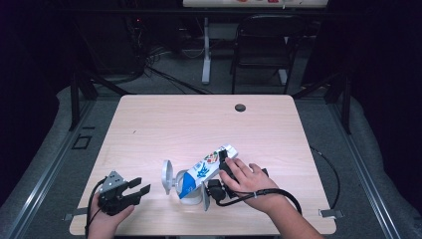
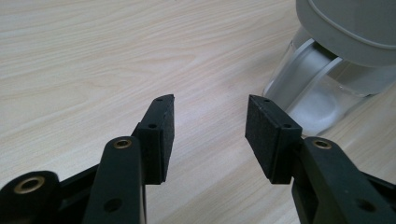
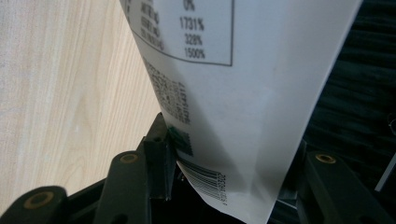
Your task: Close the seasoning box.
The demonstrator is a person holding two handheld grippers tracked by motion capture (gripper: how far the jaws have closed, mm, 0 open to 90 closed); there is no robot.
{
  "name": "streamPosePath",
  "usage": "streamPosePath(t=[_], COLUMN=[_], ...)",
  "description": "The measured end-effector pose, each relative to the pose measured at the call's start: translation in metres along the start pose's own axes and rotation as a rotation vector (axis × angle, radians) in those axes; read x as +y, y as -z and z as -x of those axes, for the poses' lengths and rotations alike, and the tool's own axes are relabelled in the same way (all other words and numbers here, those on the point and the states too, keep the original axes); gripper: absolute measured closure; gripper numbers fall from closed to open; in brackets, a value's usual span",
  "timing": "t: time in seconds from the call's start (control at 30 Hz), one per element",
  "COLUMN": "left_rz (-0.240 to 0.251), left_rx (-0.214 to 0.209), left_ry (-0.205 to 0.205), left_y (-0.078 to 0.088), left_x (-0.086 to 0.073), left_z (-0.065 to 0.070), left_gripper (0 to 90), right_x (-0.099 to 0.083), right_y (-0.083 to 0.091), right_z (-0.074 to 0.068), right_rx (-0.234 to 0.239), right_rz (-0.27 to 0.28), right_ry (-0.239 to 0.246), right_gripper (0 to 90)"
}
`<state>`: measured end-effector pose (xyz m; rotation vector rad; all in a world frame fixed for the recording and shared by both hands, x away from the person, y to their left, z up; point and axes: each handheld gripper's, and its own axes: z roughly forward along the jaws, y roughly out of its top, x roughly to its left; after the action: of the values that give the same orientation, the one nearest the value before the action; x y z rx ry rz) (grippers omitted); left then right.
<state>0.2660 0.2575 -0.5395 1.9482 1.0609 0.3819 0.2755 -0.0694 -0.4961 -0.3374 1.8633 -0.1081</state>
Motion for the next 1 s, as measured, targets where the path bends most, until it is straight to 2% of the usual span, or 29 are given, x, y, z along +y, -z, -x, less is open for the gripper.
streamPosePath(t=[1.0], left_rz=[0.004], left_rx=[-0.002], left_ry=[0.001], left_y=[-0.0003], left_x=[-0.0001], left_z=[0.0], left_gripper=[52.8], right_x=[0.0006], right_y=[0.0002], right_z=[0.0008], right_rx=[-0.002], right_rz=[0.0], right_ry=[0.012], right_gripper=[52.7])
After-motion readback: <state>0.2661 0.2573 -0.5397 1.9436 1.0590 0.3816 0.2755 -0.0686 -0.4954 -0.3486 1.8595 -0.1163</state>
